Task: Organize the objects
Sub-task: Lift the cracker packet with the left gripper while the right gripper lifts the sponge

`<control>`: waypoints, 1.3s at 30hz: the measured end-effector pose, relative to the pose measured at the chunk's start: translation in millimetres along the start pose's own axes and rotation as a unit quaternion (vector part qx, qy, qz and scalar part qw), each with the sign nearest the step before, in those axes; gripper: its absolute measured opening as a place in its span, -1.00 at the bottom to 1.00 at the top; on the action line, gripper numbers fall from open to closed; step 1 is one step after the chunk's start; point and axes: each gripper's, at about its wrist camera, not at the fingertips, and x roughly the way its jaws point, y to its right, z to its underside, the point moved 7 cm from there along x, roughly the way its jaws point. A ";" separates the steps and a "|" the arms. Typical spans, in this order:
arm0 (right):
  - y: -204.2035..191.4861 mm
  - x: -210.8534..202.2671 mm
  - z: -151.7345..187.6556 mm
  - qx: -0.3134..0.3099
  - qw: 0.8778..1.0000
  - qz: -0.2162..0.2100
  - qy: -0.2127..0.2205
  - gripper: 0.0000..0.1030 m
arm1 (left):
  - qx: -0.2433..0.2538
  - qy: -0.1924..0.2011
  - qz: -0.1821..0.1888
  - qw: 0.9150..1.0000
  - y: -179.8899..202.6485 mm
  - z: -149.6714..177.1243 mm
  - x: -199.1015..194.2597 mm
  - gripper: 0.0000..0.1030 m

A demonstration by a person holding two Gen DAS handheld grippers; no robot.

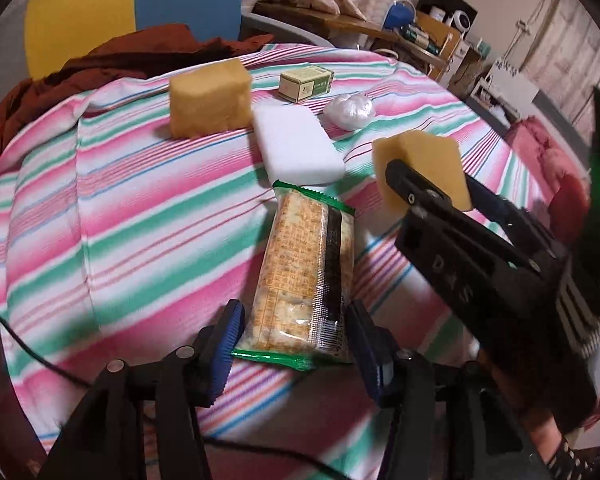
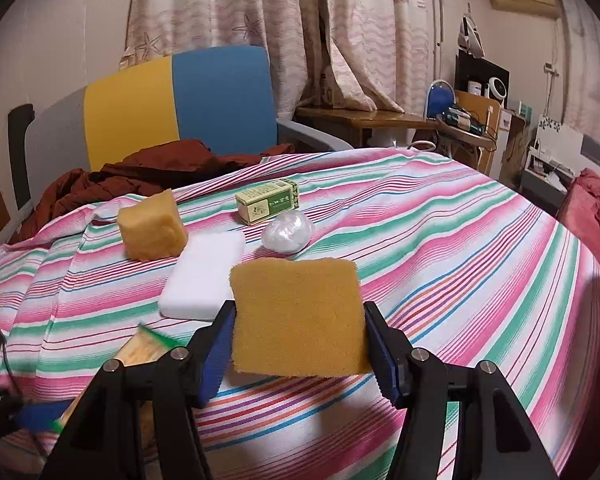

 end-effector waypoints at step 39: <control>-34.5 -73.0 -5.2 -0.009 0.992 -0.116 0.042 0.20 | -0.075 0.160 0.055 0.983 -64.8 80.2 -151.6 -0.12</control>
